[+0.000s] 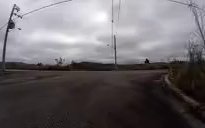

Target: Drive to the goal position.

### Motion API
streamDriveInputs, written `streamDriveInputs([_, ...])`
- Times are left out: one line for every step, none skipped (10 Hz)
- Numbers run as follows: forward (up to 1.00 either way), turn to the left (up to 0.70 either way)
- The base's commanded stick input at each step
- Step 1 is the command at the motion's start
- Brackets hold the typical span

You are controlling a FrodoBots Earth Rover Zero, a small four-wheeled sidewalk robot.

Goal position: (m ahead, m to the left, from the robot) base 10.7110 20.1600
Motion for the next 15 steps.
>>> streamDriveInputs([0.00,0.00])
streamDriveInputs([0.00,0.00])
streamDriveInputs([0.17,0.00])
streamDriveInputs([0.51,0.00])
streamDriveInputs([0.70,0.00])
streamDriveInputs([0.70,0.00])
streamDriveInputs([0.70,0.00])
streamDriveInputs([0.70,0.00])
streamDriveInputs([0.70,0.00])
streamDriveInputs([0.70,0.00])
streamDriveInputs([0.70,0.00])
streamDriveInputs([0.70,0.00])
streamDriveInputs([0.70,0.03])
streamDriveInputs([0.70,0.14])
streamDriveInputs([0.70,0.14])
